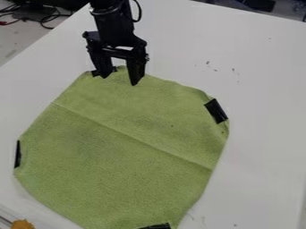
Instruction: Fold the cloth from the top left to the bottom right
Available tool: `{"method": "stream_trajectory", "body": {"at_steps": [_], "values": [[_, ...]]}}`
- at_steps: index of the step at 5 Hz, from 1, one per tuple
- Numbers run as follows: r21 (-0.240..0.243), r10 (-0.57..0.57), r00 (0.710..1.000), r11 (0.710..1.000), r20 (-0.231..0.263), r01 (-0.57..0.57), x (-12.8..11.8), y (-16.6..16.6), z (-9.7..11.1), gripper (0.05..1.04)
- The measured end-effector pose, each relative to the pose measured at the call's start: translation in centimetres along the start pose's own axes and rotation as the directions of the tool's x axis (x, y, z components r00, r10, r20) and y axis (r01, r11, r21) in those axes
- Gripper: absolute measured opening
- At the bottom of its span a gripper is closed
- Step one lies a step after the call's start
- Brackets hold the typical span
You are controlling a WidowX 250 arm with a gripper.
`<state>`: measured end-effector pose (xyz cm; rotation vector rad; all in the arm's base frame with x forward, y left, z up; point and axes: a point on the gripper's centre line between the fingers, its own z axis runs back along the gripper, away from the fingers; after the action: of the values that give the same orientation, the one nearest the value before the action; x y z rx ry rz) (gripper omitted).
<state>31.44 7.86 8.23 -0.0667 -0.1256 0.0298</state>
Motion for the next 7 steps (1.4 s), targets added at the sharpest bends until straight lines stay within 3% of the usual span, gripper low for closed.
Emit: {"method": "stream_trajectory", "body": {"at_steps": [2,3,4,5,7], "values": [[0.000,-0.012,0.998,1.000,-0.067,0.012,0.1,0.1,-2.4,1.001],[0.080,-0.005,0.997,0.997,-0.071,0.011,2.0,1.3,-3.4,1.001],[0.036,-0.071,0.991,0.997,-0.111,0.075,4.1,3.2,-4.9,1.001],[0.045,-0.062,0.994,0.997,-0.087,0.066,5.5,5.5,-4.5,1.001],[0.097,-0.013,0.999,0.995,-0.047,0.017,5.1,8.0,-4.9,1.001]]}}
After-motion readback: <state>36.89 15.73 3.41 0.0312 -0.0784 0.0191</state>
